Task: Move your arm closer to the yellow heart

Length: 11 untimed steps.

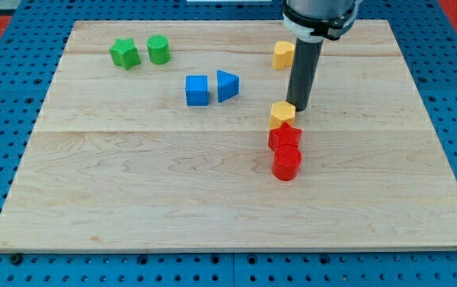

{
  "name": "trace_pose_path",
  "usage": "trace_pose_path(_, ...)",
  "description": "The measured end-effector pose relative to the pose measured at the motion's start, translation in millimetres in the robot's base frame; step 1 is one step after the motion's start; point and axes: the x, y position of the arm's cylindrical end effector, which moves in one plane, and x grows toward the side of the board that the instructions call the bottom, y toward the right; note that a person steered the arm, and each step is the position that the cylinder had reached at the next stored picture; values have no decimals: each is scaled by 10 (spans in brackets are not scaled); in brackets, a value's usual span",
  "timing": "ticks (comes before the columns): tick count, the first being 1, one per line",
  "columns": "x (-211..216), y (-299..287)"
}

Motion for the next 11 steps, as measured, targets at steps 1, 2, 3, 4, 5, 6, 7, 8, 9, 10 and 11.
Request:
trace_pose_path(1,0,0)
trace_pose_path(2,-265,20)
trace_pose_path(3,-726,189)
trace_pose_path(4,-877,1047)
trace_pose_path(5,-1553,1090)
trace_pose_path(6,-1551,956)
trace_pose_path(7,-1574,656)
trace_pose_path(8,-1510,351)
trace_pose_path(9,-1384,38)
trace_pose_path(10,-1012,30)
trace_pose_path(11,-769,18)
